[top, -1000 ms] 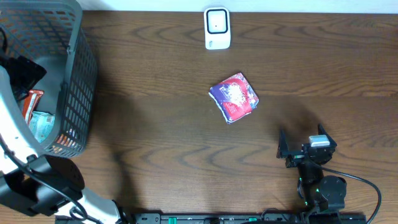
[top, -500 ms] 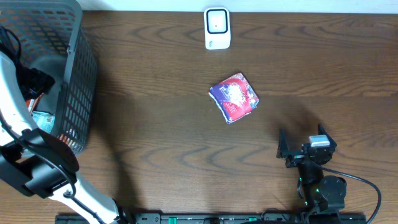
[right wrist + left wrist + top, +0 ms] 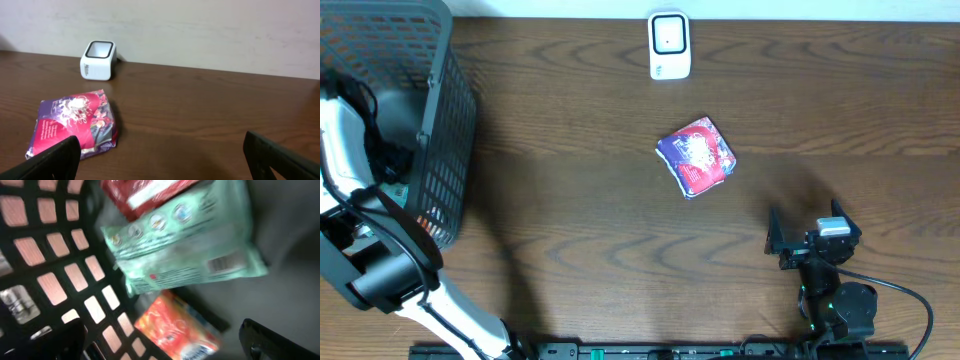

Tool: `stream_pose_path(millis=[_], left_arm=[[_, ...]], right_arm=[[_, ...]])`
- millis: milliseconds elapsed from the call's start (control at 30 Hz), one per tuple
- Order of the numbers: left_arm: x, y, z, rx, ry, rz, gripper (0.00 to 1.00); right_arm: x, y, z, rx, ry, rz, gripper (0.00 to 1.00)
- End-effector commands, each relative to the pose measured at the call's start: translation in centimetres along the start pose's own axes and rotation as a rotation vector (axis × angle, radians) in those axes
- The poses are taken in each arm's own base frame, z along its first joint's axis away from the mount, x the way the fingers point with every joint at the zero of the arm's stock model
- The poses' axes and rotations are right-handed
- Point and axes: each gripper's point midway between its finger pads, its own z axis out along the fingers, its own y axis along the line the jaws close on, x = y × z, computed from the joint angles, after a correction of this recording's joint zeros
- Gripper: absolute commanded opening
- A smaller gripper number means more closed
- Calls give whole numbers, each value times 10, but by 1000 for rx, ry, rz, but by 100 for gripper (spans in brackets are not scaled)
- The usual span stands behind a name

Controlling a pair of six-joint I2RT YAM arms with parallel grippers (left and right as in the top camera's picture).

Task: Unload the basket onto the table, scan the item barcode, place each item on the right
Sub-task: 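Grasp the mint-green snack pouch in the basket with the left gripper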

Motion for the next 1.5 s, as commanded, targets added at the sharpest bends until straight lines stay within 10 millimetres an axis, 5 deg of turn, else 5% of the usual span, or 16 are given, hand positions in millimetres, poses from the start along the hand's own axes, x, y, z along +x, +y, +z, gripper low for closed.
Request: stream_pose_path(millis=[0, 233, 567, 800, 933, 1133, 1167, 1200, 1267, 1467], left_arm=[[9, 12, 30, -49, 48, -32, 98], [6, 5, 61, -26, 14, -43, 97], [-24, -14, 61, 48, -110, 55, 94], [-39, -21, 60, 67, -175, 142, 82], [-39, -24, 67, 67, -176, 145, 65], [-43, -31, 81, 61, -176, 211, 63], [-42, -32, 84, 59, -171, 213, 59], [-41, -33, 88, 55, -160, 216, 29], [-38, -33, 91, 51, -149, 220, 8], [-24, -26, 85, 51, -94, 239, 7]], right_arm=[[1, -2, 0, 7, 0, -8, 99], [1, -2, 0, 7, 0, -8, 99], [1, -2, 0, 7, 0, -8, 99], [1, -2, 0, 7, 0, -8, 99], [1, -2, 0, 7, 0, -8, 99], [1, -2, 0, 7, 0, -8, 99], [1, -2, 0, 7, 0, -8, 99], [1, -2, 0, 7, 0, -8, 99], [1, -2, 0, 7, 0, -8, 99], [1, -2, 0, 7, 0, -8, 99]])
